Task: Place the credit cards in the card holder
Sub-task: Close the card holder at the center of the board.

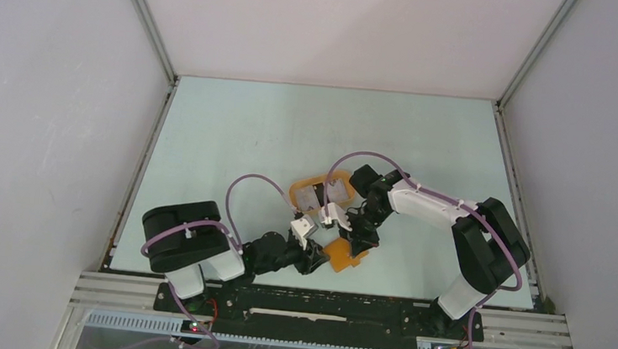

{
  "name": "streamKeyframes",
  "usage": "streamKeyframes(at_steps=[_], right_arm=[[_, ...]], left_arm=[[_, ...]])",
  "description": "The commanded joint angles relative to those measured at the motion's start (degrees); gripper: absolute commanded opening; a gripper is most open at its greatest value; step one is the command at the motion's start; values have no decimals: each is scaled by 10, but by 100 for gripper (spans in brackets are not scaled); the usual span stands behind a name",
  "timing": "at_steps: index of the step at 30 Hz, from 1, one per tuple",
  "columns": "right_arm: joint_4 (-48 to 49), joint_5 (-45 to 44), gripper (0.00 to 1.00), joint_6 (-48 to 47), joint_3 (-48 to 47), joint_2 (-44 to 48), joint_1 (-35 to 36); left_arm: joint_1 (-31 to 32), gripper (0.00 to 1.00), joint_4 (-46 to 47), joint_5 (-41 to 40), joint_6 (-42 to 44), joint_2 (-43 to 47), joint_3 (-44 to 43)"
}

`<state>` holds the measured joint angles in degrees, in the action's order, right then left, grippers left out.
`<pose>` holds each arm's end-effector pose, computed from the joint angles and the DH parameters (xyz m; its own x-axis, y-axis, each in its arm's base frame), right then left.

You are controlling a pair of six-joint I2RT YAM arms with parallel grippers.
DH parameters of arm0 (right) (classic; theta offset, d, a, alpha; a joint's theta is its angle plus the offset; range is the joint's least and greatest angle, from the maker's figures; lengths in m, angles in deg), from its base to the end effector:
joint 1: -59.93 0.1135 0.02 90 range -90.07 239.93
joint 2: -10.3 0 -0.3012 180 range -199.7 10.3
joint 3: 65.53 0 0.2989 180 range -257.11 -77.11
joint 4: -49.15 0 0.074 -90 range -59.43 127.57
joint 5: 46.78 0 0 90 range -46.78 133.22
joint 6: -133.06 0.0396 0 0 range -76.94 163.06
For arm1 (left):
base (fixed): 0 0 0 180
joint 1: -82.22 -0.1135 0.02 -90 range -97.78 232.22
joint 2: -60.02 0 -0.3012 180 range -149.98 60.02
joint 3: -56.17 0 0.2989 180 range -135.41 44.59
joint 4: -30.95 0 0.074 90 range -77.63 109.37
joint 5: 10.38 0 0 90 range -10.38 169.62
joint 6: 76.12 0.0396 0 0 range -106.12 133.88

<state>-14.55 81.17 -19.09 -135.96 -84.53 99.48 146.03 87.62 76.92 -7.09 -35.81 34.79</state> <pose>0.2320 0.2232 0.1850 0.0978 -0.8234 -0.5589 -0.9233 -0.2847 0.2578 0.1071 -0.2135 0.0905 -0.4395 0.0837 -0.8943 0.7703 0.5473 -0.3274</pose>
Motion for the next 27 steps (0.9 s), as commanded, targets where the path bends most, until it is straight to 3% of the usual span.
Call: streamKeyframes(at_steps=[1,27], right_arm=[[31,-6,0,35,-26,21,8],[37,-62,0,108,-60,-46,46]], left_arm=[[-1,45,26,13,-1,-8,-4],[-2,43,34,19,-3,-15,-7]])
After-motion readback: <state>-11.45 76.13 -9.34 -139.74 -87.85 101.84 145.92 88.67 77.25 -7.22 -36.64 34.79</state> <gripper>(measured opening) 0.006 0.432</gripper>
